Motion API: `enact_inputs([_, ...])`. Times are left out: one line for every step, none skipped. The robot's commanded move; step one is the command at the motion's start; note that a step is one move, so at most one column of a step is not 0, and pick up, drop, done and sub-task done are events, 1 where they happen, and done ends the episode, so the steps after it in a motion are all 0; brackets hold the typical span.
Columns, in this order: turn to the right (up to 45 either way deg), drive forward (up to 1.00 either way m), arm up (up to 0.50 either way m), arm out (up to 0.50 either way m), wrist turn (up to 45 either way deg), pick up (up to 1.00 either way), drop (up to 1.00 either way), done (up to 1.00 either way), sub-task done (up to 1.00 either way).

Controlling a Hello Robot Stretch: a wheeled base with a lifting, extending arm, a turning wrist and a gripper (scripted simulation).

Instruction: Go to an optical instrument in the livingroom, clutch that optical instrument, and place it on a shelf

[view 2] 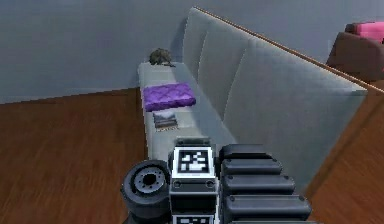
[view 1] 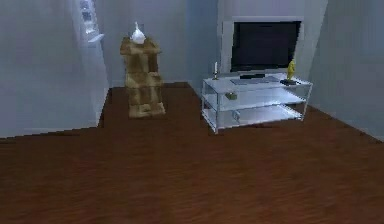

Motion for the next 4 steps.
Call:
enact_inputs([0.0,1.00,0.00,0.00,0.0,0.00,0.00,0.00,0.00])
enact_inputs([0.0,1.00,0.00,0.00,0.0,0.00,0.00,0.00,0.00])
enact_inputs([0.0,0.80,0.00,0.00,0.0,0.00,0.00,0.00,0.00])
enact_inputs([-12.0,0.00,0.00,0.00,0.0,0.00,0.00,0.00,0.00])
